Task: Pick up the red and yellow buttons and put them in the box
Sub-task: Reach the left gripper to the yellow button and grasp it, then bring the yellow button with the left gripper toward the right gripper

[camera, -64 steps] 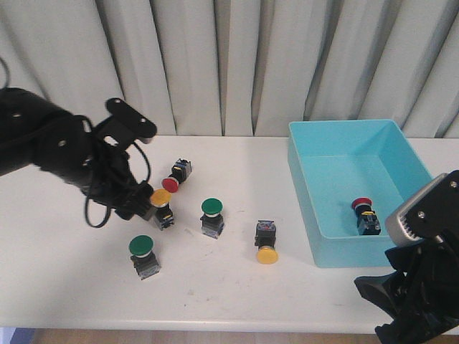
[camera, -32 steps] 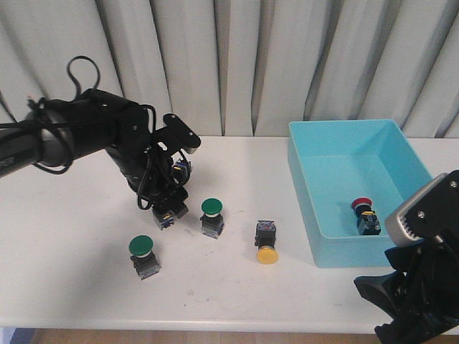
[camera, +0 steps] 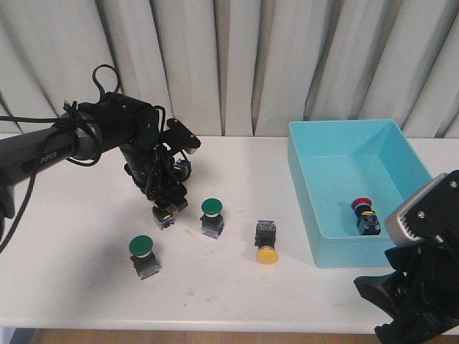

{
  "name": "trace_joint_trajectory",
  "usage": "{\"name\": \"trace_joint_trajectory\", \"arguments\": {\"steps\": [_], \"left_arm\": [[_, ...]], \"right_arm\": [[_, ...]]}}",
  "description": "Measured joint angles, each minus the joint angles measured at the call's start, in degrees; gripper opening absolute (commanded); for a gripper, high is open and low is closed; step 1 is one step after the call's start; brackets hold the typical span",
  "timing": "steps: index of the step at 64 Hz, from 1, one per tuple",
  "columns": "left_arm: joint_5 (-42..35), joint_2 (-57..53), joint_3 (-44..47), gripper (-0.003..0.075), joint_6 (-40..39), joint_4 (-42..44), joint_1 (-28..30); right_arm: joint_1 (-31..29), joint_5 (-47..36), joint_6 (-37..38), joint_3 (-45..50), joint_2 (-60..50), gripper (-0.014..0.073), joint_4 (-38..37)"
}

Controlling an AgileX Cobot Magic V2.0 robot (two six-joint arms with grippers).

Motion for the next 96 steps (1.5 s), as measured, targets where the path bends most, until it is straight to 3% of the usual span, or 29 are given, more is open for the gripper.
{"name": "trace_joint_trajectory", "arguments": {"steps": [17, 38, 51, 70, 85, 96], "left_arm": [[1.1, 2.92, -0.18, 0.0498, 3.6, -1.34, 0.76], [0.19, 3.17, -0.18, 0.0291, 4.38, -1.73, 0.76], [0.14, 3.17, -0.18, 0.0205, 4.38, -1.81, 0.76], [3.11, -3.32, -0.18, 0.0192, 2.99, -2.8, 0.76], [6.7, -17.71, 0.03, 0.0192, -3.81, -2.8, 0.76], [4.93, -31.44, 7.39, 0.0192, -5.81, -3.12, 0.76]], "right_arm": [[0.0, 0.0, 0.0, 0.0, 0.0, 0.0412, 0.0], [0.0, 0.0, 0.0, 0.0, 0.0, 0.0412, 0.0], [0.0, 0.0, 0.0, 0.0, 0.0, 0.0412, 0.0], [0.0, 0.05, 0.0, 0.0, 0.0, 0.0412, 0.0], [0.0, 0.17, 0.0, 0.0, 0.0, 0.0412, 0.0], [0.0, 1.05, 0.0, 0.0, 0.0, 0.0412, 0.0]]}}
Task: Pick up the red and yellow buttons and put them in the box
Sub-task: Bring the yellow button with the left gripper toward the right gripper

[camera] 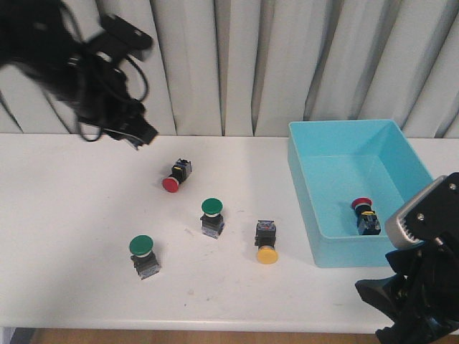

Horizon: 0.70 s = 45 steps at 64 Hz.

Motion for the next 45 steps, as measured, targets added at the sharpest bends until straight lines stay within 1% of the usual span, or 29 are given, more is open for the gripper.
{"name": "trace_joint_trajectory", "arguments": {"steps": [8, 19, 29, 35, 42, 45], "left_arm": [[-3.24, -10.26, 11.35, 0.0192, -0.14, -0.19, 0.0], [-10.02, -22.48, 26.58, 0.0192, -0.14, -1.03, 0.0], [-17.07, -29.35, 37.03, 0.0192, 1.94, -6.57, 0.0], [-18.84, -29.91, 40.42, 0.0192, 7.33, -12.45, 0.0], [-18.04, -28.99, 41.75, 0.0192, 19.89, -24.43, 0.0], [-16.97, -28.28, 41.8, 0.0192, 27.27, -30.78, 0.0]], "right_arm": [[0.0, 0.12, 0.0, 0.0, 0.0, 0.0412, 0.0], [0.0, 0.12, 0.0, 0.0, 0.0, 0.0412, 0.0], [0.0, 0.07, 0.0, 0.0, 0.0, 0.0412, 0.0], [0.0, 0.07, 0.0, 0.0, 0.0, 0.0412, 0.0], [0.0, 0.07, 0.0, 0.0, 0.0, 0.0416, 0.24], [0.0, 0.07, 0.0, 0.0, 0.0, 0.0425, 0.54]]}}
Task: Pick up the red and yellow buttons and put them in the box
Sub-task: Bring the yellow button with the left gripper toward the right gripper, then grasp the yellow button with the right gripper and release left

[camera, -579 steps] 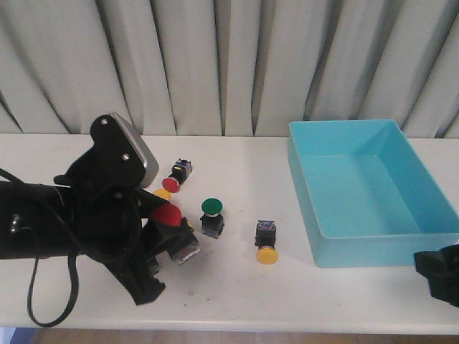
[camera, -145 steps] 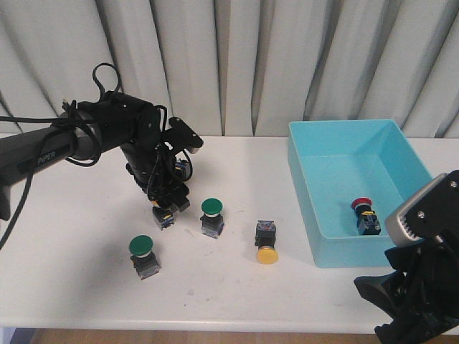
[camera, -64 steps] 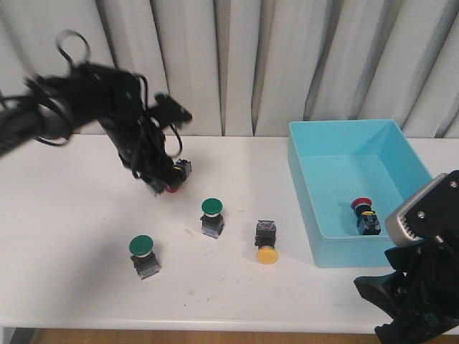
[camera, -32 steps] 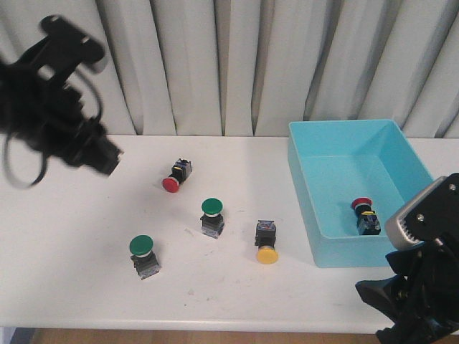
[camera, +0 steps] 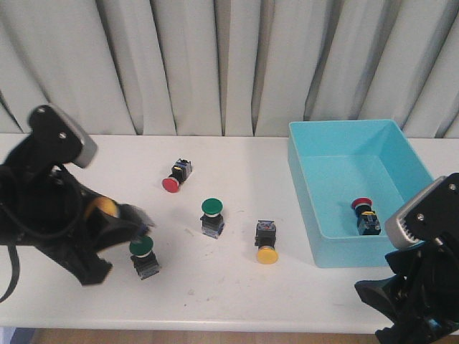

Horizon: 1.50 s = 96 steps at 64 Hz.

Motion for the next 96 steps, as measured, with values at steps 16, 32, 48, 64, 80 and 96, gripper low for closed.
{"name": "trace_joint_trajectory", "arguments": {"steps": [16, 32, 48, 64, 80, 96], "left_arm": [[11.29, 5.12, 0.0, 0.0192, 35.89, -24.38, 0.0], [19.3, 9.43, 0.0, 0.0192, 56.21, -32.05, 0.0], [19.69, 9.8, 0.0, 0.0192, 62.0, -33.47, 0.0], [19.74, 9.8, 0.0, 0.0192, 62.19, -33.68, 0.0], [19.74, 9.8, 0.0, 0.0192, 62.19, -35.87, 0.0], [19.74, 9.8, 0.0, 0.0192, 62.19, -36.27, 0.0]], "right_arm": [[0.0, 0.98, -5.08, -0.07, 0.0, 0.0542, 5.28], [0.39, 6.27, -24.28, -3.16, 5.91, 0.0554, 12.93], [0.39, 6.35, -42.43, -8.15, 15.89, 0.0554, 21.26], [1.08, 4.59, -55.34, -10.93, 19.12, 0.0536, 29.04], [11.54, -3.71, -57.03, -11.09, 20.19, 0.0535, 28.73], [16.87, -9.01, -56.97, -11.89, 23.13, 0.0524, 28.83]]}}
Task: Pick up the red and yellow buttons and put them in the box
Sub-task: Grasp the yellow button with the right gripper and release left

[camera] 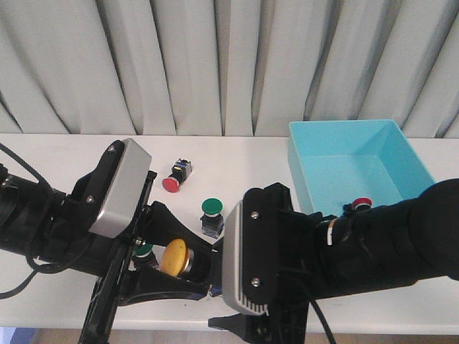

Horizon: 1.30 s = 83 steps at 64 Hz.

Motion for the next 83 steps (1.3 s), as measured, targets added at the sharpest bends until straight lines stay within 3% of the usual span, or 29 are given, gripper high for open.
{"name": "trace_joint_trajectory", "arguments": {"steps": [11, 33, 58, 74, 83], "left_arm": [[0.0, 0.0, 0.0, 0.0192, 0.0, 0.0, 0.0], [-0.05, 0.0, 0.0, 0.0232, 0.0, 0.0, 0.0], [-0.17, 0.0, 0.0, 0.0579, 0.0, -0.19, 0.0], [-2.64, 0.0, 0.0, 0.059, -0.13, 0.71, 0.0], [-5.07, 0.0, 0.0, 0.0587, -3.44, 5.33, 0.0]], "right_arm": [[0.19, -1.13, 0.0, -0.18, 0.2, 0.0458, 0.28], [0.19, -1.17, 0.02, -0.22, 0.2, 0.0222, 1.12], [0.19, -0.88, 0.64, -0.22, 0.2, 0.0216, 1.24], [0.19, 0.63, 4.83, -0.24, -0.76, 0.0217, -1.82], [0.19, 3.28, 17.04, -0.24, -4.31, 0.0217, -13.1]]}}
